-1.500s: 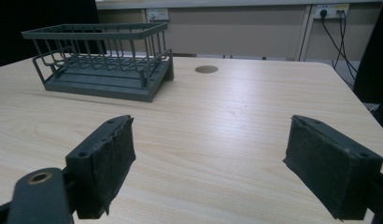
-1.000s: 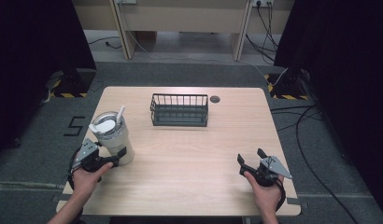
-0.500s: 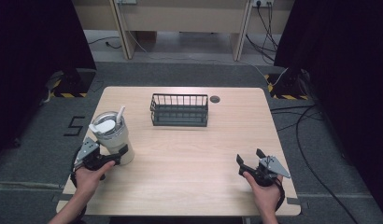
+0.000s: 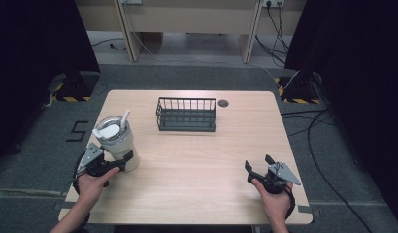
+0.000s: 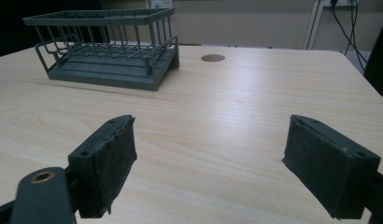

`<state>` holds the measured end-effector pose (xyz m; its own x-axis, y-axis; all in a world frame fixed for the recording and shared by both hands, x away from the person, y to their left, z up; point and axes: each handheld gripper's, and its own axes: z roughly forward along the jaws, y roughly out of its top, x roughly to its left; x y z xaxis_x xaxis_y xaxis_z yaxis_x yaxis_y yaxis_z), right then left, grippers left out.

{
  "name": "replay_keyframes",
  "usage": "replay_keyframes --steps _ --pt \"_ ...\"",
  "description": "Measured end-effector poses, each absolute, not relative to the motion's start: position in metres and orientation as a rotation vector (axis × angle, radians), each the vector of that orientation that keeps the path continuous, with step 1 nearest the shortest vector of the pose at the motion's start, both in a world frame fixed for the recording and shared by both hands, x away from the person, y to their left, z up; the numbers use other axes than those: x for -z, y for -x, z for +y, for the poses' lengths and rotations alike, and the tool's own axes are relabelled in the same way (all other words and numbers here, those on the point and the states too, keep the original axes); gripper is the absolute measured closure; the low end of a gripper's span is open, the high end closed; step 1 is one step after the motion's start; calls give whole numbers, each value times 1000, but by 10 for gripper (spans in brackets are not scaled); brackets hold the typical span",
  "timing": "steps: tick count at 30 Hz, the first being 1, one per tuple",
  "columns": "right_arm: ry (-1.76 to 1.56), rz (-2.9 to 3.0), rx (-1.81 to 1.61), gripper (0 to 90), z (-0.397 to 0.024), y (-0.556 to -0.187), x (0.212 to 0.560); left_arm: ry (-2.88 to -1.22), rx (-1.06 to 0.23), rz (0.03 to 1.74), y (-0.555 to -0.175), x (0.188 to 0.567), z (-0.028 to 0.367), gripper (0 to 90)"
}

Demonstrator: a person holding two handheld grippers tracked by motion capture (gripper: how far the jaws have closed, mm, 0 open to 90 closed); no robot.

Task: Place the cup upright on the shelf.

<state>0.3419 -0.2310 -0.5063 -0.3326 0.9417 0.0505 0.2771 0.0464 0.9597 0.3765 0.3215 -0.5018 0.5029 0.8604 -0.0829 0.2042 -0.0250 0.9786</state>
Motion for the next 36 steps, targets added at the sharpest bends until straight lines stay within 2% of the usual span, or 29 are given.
replay_keyframes --steps 23,36 --pt "-1241 1679 -1308 171 -232 -341 507 -1586 -710 922 -377 498 320 96" --pt "-1247 1670 -1306 171 -233 -340 507 -1569 -666 899 -375 492 313 98"
